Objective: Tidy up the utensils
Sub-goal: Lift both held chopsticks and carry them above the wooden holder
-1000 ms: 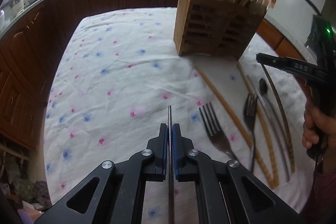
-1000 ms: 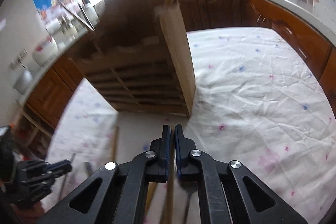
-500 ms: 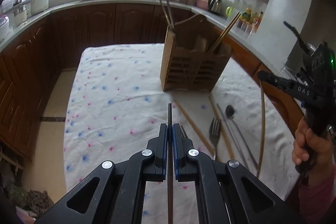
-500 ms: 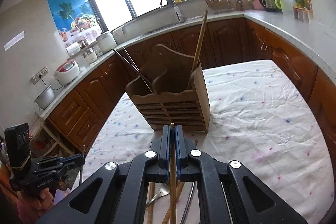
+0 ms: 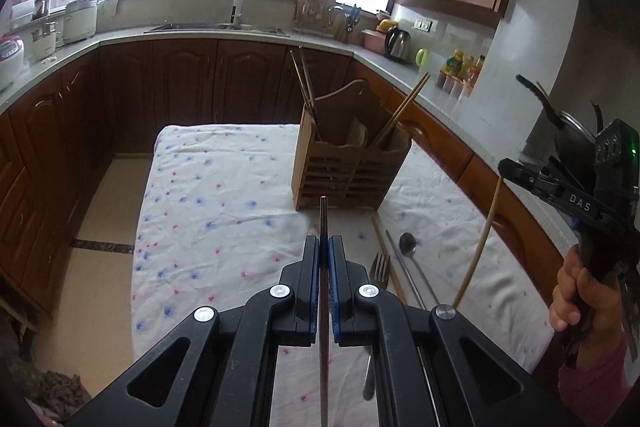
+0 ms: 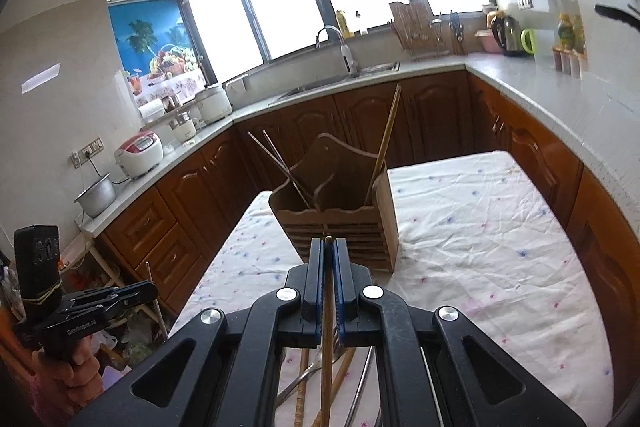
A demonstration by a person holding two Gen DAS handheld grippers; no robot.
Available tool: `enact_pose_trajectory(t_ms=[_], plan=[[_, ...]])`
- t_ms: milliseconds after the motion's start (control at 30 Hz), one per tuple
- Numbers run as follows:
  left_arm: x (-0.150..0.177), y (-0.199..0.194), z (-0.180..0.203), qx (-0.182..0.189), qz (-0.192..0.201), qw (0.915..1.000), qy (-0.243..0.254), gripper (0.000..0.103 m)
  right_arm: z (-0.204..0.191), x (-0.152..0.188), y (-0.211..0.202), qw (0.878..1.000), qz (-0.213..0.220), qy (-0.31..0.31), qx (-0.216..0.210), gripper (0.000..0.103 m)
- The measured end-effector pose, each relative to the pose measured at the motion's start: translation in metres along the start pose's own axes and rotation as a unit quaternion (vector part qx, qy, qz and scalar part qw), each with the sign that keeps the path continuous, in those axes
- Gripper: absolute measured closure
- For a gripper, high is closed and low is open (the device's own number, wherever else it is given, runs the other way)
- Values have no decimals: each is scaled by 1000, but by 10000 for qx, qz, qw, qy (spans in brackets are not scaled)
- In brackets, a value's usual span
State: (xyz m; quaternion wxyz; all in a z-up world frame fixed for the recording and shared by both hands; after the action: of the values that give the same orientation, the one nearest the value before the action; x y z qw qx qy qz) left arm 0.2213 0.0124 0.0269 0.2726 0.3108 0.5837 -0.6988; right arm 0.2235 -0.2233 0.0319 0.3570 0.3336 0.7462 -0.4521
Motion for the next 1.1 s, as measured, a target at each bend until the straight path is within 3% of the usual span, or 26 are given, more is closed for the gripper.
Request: enact_pose_trajectory(t_ms=[633, 1100], plan=[[-24, -17, -11, 102, 588, 9975, -385, 101, -7, -19, -20, 9990, 447, -80, -9, 99], [-64, -17, -10, 234, 1227, 9905, -576, 101, -4, -55, -28, 9953, 951, -141, 73, 99]])
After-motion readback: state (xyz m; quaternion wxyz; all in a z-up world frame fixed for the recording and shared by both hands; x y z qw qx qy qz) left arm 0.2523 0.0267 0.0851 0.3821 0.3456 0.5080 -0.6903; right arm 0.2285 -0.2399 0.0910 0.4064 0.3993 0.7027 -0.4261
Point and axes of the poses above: each gripper's, at about its wrist camera, not at the fingertips, and y roughly the way its jaws point, z to its right, x to its underside, the point moved 10 cm from there along y, roughly the way its jaws point, and after that the axes turned 12 degrees about -x, right-handed, at the moved point
